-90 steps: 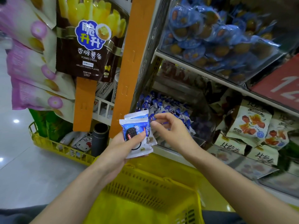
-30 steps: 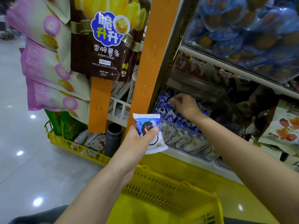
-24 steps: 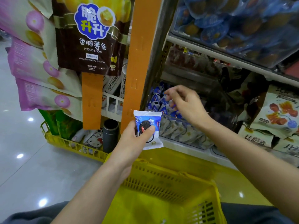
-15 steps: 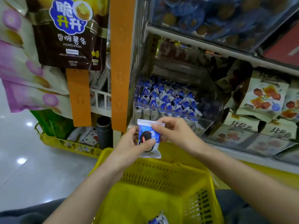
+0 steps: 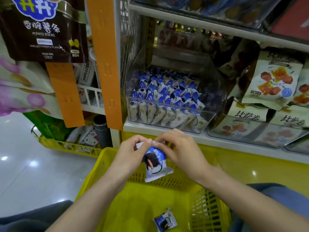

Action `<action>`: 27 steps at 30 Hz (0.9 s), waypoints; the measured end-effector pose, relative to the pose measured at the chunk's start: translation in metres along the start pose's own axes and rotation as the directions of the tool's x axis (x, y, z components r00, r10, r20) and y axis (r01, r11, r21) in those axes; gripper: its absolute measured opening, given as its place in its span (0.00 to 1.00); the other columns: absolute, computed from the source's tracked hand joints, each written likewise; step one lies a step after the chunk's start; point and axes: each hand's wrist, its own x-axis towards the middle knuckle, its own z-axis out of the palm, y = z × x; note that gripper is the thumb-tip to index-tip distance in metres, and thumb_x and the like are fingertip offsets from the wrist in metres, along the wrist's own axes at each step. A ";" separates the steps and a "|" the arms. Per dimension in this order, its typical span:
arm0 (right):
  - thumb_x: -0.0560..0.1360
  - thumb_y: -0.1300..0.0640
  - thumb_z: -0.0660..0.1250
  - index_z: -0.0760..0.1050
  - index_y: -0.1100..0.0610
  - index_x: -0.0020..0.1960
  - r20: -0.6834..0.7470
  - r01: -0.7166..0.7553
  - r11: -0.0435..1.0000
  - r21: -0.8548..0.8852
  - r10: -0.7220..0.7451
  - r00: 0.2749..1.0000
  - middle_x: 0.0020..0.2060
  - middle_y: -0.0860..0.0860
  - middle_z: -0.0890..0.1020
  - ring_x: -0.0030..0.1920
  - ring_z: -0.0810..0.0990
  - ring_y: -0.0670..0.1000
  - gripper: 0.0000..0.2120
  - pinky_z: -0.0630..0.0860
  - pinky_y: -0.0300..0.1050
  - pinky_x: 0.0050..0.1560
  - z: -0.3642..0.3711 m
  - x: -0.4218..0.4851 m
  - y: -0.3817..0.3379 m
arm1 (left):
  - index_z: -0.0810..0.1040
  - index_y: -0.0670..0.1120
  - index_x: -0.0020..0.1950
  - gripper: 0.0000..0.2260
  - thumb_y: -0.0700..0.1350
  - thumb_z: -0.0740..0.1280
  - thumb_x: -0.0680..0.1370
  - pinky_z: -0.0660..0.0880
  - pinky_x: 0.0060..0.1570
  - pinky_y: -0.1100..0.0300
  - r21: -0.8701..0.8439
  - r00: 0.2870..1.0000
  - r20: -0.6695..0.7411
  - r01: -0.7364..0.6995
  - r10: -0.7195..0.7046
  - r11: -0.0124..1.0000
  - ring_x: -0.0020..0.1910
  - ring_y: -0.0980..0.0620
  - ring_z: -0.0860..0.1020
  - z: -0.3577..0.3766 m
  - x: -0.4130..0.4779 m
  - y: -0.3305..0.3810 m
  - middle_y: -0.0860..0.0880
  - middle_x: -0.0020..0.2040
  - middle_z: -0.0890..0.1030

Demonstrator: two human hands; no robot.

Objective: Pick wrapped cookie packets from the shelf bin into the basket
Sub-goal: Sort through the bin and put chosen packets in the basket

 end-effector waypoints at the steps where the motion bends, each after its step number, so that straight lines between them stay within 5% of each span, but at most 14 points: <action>1: 0.74 0.53 0.67 0.79 0.53 0.43 -0.009 -0.012 1.000 0.016 0.012 1.000 0.36 0.45 0.80 0.41 0.73 0.41 0.05 0.68 0.32 0.41 -0.001 0.001 0.000 | 0.76 0.43 0.41 0.06 0.43 0.64 0.77 0.75 0.39 0.61 -0.036 1.000 0.009 0.013 -0.013 0.999 0.39 0.52 0.78 0.001 0.000 0.001 0.46 0.38 0.79; 5: 0.75 0.57 0.66 0.76 0.51 0.39 -0.082 -0.239 0.936 0.259 0.268 0.960 0.31 0.42 0.78 0.35 0.76 0.41 0.06 0.71 0.31 0.36 -0.007 0.006 0.005 | 0.74 0.43 0.54 0.10 0.41 0.69 0.73 0.75 0.36 0.69 -0.099 0.997 0.041 0.064 -0.060 0.993 0.41 0.56 0.80 0.003 0.001 0.003 0.46 0.46 0.81; 9: 0.77 0.63 0.62 0.73 0.57 0.40 0.128 -0.492 0.549 0.676 0.570 0.812 0.35 0.52 0.80 0.31 0.79 0.40 0.08 0.77 0.34 0.32 -0.012 0.009 0.010 | 0.76 0.40 0.55 0.13 0.39 0.70 0.72 0.78 0.39 0.64 -0.139 0.998 -0.015 0.052 -0.055 0.989 0.43 0.52 0.81 0.002 0.001 0.001 0.43 0.48 0.83; 12: 0.77 0.66 0.62 0.70 0.61 0.50 0.368 -0.611 0.368 0.701 0.547 0.752 0.43 0.59 0.79 0.35 0.80 0.45 0.03 0.80 0.37 0.36 -0.014 0.004 0.010 | 0.79 0.41 0.52 0.08 0.41 0.68 0.74 0.76 0.36 0.68 -0.169 0.992 -0.125 0.004 -0.025 0.986 0.39 0.55 0.82 -0.005 0.005 -0.003 0.45 0.44 0.84; 17: 0.72 0.62 0.70 0.68 0.54 0.56 0.482 -0.597 0.693 0.404 0.393 0.783 0.49 0.53 0.80 0.48 0.80 0.51 0.17 0.77 0.45 0.50 -0.004 -0.008 0.006 | 0.80 0.41 0.48 0.06 0.42 0.66 0.75 0.77 0.35 0.67 -0.130 0.990 -0.140 -0.033 0.015 0.991 0.36 0.56 0.82 -0.008 0.008 -0.006 0.45 0.41 0.85; 22: 0.72 0.62 0.69 0.75 0.57 0.52 0.461 -0.608 0.510 0.609 0.396 0.794 0.38 0.51 0.82 0.35 0.80 0.43 0.09 0.77 0.36 0.33 -0.006 -0.006 0.001 | 0.79 0.43 0.51 0.08 0.44 0.64 0.77 0.78 0.41 0.65 -0.217 0.998 -0.068 -0.020 0.005 0.976 0.41 0.55 0.82 -0.006 0.007 -0.004 0.47 0.43 0.85; 25: 0.73 0.62 0.69 0.75 0.60 0.54 0.516 -0.635 0.457 0.623 0.370 0.773 0.41 0.52 0.82 0.37 0.81 0.43 0.11 0.77 0.35 0.36 -0.006 -0.006 0.003 | 0.79 0.43 0.49 0.07 0.43 0.63 0.78 0.78 0.39 0.65 -0.250 0.997 -0.077 -0.004 -0.015 0.968 0.41 0.55 0.82 -0.006 0.006 -0.005 0.48 0.41 0.85; 27: 0.73 0.63 0.68 0.74 0.61 0.56 0.486 -0.608 0.521 0.599 0.368 0.793 0.46 0.54 0.81 0.40 0.80 0.43 0.12 0.78 0.35 0.42 -0.002 -0.006 0.003 | 0.79 0.41 0.48 0.06 0.41 0.63 0.78 0.77 0.37 0.66 -0.192 0.993 -0.120 -0.033 0.010 0.981 0.38 0.56 0.81 -0.007 0.006 -0.006 0.47 0.40 0.84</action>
